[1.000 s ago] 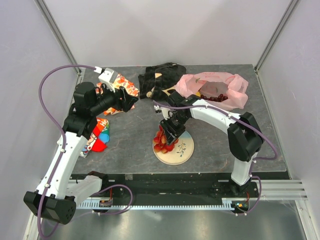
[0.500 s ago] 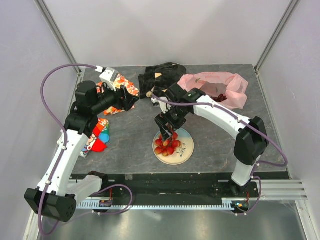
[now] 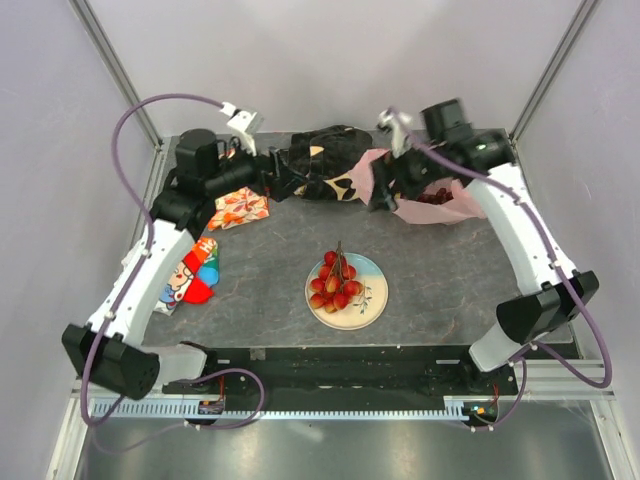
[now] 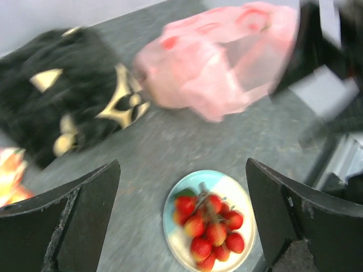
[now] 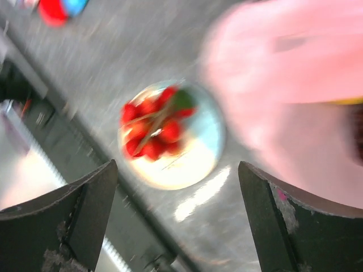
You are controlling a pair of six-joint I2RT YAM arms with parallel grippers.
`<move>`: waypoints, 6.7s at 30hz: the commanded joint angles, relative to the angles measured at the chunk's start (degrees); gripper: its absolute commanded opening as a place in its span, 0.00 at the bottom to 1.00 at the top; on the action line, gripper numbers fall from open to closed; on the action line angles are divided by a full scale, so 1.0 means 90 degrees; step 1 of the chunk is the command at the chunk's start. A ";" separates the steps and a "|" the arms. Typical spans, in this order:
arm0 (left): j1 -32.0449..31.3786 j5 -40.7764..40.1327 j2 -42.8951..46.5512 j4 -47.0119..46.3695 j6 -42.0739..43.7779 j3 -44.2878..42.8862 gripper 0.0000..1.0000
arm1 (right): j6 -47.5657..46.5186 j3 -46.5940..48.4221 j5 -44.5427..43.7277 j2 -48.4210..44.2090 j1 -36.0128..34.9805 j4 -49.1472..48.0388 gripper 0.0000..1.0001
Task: Take the fake fruits out of the plastic bag
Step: Adjust the plastic bag at the center of the board, then take out the fake fruit from the plastic bag, then place the fake fruit on the plate.
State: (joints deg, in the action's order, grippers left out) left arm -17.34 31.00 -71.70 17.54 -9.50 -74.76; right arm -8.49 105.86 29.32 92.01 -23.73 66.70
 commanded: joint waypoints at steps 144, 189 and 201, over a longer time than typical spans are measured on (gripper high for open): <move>-0.0682 -0.1053 0.0398 0.1489 0.2315 -0.1733 0.82 | -0.4740 -0.3061 -0.0855 -0.2137 -0.2744 -0.0028 0.00; 0.0345 -0.0427 0.0360 0.1440 0.1797 -0.1332 0.81 | -0.5590 -0.4819 -0.0806 -0.0946 -0.3721 -0.2342 0.07; 0.0345 -0.0183 0.0272 0.1381 0.1680 -0.1341 0.81 | -0.4478 -0.4244 -0.1002 -0.1180 -0.3731 -0.2255 0.59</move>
State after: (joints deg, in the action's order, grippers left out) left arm -14.48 26.79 -68.75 31.57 7.75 -85.86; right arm -53.98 62.17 19.38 84.36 -57.06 46.09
